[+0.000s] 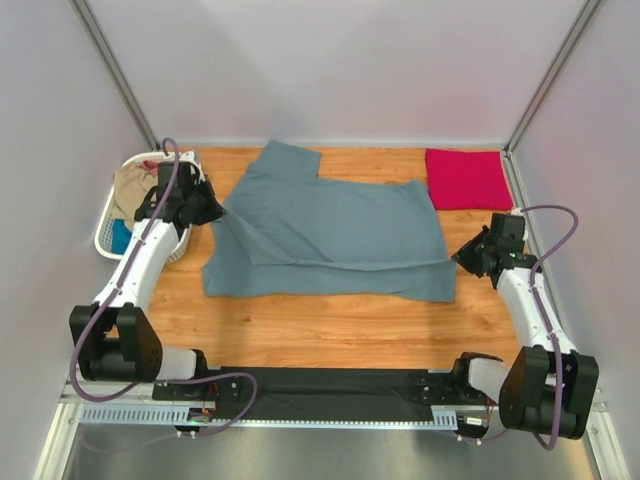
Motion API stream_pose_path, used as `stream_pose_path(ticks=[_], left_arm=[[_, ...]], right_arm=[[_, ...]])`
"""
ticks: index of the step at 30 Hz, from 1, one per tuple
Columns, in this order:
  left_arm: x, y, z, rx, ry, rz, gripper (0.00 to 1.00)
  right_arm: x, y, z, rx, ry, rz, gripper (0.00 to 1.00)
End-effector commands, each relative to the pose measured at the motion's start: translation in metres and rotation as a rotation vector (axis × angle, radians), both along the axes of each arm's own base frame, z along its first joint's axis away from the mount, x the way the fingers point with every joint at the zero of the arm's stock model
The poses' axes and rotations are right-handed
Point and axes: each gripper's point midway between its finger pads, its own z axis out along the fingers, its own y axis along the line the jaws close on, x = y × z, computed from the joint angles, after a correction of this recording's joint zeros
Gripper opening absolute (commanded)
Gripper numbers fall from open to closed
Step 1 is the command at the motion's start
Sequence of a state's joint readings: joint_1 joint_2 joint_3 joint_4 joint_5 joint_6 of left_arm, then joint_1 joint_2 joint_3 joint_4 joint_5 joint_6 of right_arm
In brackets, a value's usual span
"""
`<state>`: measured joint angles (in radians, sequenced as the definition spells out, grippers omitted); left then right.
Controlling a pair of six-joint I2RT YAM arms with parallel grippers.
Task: Fold and stack the t-shirts
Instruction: Fold the tshirt
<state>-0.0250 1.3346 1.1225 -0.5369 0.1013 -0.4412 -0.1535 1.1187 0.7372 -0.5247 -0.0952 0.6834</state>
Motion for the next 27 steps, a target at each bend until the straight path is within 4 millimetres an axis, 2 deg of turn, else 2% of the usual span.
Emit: stream_pose_path(ticks=[1,5,7,8,9,11,12,14,15,17,21,23,27], left_arm=[[0.033,-0.019,0.028,-0.013,-0.151,-0.153,0.0],[0.046,-0.026,0.026,-0.018,-0.153,-0.213,0.0],[0.05,-0.022,0.011,0.001,-0.105,-0.198,0.0],[0.053,-0.02,0.012,0.009,-0.102,-0.195,0.0],[0.055,-0.017,-0.001,0.022,-0.063,-0.189,0.0],[0.06,-0.015,-0.004,0.036,-0.048,-0.184,0.0],[0.063,-0.011,-0.014,0.055,-0.022,-0.174,0.0],[0.067,-0.008,-0.016,0.067,-0.012,-0.163,0.0],[0.07,-0.006,-0.021,0.076,0.0,-0.152,0.0],[0.076,-0.004,-0.02,0.084,-0.003,-0.148,0.0],[0.09,-0.012,-0.028,0.057,0.003,-0.178,0.0],[0.096,-0.013,-0.027,0.051,-0.002,-0.182,0.0],[0.103,-0.013,-0.039,0.055,0.034,-0.188,0.0]], right_arm=[[0.011,-0.003,0.0,-0.019,-0.037,0.005,0.0],[0.014,-0.003,-0.007,-0.019,-0.027,0.006,0.0],[0.017,-0.005,-0.012,-0.02,-0.018,0.005,0.0],[0.017,-0.005,-0.014,-0.022,-0.013,0.004,0.0],[0.019,-0.007,-0.015,-0.027,-0.009,0.001,0.0],[0.022,-0.009,-0.02,-0.035,-0.001,-0.002,0.0],[0.024,-0.01,-0.02,-0.037,0.0,-0.002,0.0],[0.034,-0.007,-0.019,-0.036,-0.032,0.031,0.0],[0.04,0.004,-0.015,0.002,-0.064,0.096,0.0],[0.045,0.01,-0.017,0.023,-0.045,0.137,0.0],[0.053,0.005,-0.03,0.009,0.017,0.14,0.0],[0.055,0.003,-0.031,0.004,0.02,0.134,0.0],[0.062,0.001,-0.03,-0.01,0.018,0.137,0.0]])
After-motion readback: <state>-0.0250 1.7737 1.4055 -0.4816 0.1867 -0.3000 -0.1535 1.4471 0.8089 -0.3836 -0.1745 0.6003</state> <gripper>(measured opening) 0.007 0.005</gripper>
